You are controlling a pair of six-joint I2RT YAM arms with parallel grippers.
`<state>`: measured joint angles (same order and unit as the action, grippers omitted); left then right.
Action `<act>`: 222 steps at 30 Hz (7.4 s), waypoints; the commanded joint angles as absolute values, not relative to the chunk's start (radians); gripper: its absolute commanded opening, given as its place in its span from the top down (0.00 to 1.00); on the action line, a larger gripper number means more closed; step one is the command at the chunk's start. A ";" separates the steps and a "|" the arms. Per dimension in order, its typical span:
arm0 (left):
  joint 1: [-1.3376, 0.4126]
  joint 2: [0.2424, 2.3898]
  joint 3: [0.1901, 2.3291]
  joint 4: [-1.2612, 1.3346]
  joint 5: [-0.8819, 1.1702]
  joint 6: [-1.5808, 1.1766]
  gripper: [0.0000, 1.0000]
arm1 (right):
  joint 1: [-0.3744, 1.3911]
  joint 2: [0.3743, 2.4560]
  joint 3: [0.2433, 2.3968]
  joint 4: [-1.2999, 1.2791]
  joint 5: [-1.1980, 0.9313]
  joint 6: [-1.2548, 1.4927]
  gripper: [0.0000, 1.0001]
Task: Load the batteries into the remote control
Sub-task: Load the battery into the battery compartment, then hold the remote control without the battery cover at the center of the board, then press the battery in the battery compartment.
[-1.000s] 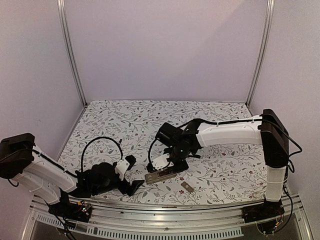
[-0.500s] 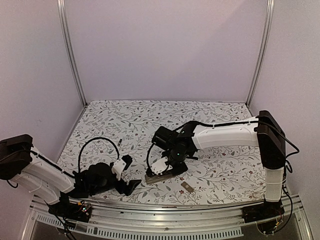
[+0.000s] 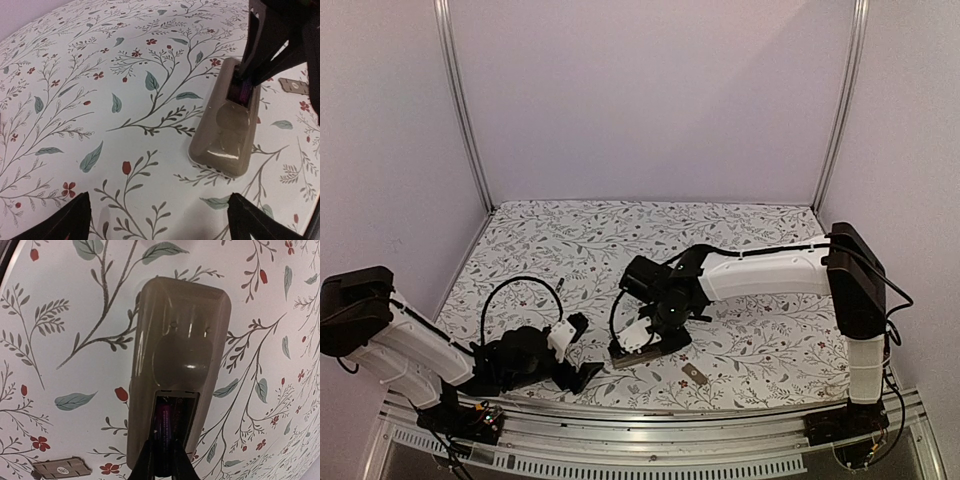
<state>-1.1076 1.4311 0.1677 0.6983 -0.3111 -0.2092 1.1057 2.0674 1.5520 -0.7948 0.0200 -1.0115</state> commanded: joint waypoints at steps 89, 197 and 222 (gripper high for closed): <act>-0.907 1.398 0.639 0.217 0.360 0.367 0.02 | 0.809 1.574 0.846 0.137 -0.548 -0.035 0.22; -1.151 1.799 0.796 -0.140 -0.021 0.287 0.48 | 1.005 1.690 0.985 -0.337 -0.183 0.545 0.78; -1.149 1.801 0.807 -0.141 -0.008 0.281 0.49 | 1.005 1.726 0.981 -0.352 -0.210 0.549 0.93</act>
